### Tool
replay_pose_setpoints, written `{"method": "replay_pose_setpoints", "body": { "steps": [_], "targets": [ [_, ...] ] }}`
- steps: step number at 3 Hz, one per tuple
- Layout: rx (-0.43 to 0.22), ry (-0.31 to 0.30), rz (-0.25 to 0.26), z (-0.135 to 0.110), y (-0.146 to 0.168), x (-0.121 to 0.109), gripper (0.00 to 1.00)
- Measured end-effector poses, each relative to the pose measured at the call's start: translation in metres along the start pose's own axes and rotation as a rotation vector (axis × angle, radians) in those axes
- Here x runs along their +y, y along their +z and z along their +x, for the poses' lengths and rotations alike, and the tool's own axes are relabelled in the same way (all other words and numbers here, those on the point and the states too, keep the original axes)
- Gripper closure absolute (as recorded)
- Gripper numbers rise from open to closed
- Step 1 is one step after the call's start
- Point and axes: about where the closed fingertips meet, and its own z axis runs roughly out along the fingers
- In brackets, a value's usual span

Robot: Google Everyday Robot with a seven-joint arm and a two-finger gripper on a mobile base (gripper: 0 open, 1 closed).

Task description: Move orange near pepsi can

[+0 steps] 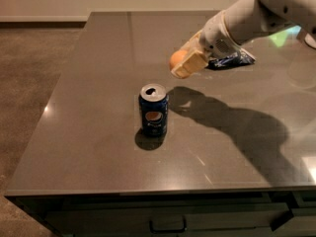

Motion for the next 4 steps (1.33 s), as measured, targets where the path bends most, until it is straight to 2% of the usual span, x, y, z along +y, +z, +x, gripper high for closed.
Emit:
{"method": "replay_pose_setpoints", "body": {
  "steps": [1, 2, 4],
  "targets": [
    [-0.013, -0.083, -0.086, 0.010, -0.015, 0.041, 1.00],
    [-0.009, -0.169, -0.166, 0.018, -0.016, 0.080, 1.00],
    [0.015, -0.251, -0.265, 0.031, 0.007, 0.117, 1.00]
  ]
}}
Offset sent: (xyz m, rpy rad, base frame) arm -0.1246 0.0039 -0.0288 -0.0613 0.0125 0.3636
